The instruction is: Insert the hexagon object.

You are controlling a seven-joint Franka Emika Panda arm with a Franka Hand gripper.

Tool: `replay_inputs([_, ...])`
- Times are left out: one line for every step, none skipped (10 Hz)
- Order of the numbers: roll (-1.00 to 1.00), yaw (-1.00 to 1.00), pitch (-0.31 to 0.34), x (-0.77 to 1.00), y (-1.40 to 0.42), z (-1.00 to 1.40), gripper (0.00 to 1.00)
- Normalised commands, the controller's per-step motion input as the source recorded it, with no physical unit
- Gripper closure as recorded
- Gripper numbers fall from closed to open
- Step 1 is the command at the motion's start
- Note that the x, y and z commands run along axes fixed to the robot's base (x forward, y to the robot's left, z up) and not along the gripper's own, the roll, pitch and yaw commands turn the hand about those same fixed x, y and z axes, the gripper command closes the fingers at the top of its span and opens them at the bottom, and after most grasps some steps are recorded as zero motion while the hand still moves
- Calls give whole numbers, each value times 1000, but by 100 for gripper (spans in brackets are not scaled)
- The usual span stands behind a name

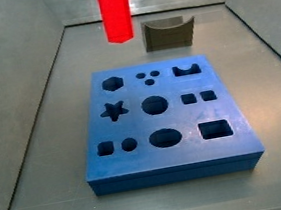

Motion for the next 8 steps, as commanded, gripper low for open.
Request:
replay_inputs([50,0,0,-297,157,-546,100])
replay_inputs([41,0,-133,-471,83,-1000,100])
replay_inputs([0,0,-121,-511,129,-1000,100])
replay_inputs([0,0,-66,-243,134,-1000,100])
replay_inputs([43,0,-96,-209,80,-1000,100])
replay_inputs([117,0,-110,-177,0,-969,100])
replay_inputs([79,0,-83,-60,49,-814,100])
replay_inputs([1,0,-11,0,140,-643,100])
